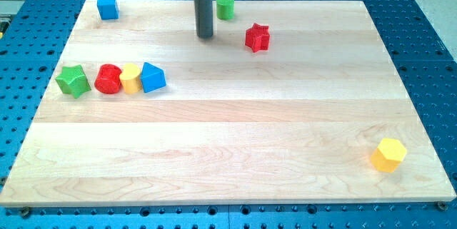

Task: Push the red star slightly downward

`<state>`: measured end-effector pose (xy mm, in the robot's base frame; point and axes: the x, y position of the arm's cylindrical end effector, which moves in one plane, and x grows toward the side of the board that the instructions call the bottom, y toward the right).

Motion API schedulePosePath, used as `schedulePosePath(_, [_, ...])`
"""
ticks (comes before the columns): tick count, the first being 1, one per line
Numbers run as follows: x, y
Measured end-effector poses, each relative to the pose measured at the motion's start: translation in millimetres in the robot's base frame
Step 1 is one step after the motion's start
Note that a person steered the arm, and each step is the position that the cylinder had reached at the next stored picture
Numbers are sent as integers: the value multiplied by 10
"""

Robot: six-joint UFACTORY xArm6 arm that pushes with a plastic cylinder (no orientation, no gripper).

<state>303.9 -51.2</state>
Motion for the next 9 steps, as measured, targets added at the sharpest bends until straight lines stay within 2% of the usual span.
schedulePosePath(2, [-354,-28])
schedulePosePath(3, [-365,266])
schedulePosePath(4, [-313,824])
schedulePosePath(5, [197,621])
schedulePosePath(6, [531,620])
schedulePosePath(7, [123,504])
schedulePosePath(8, [-157,815])
schedulePosePath(9, [-163,1488])
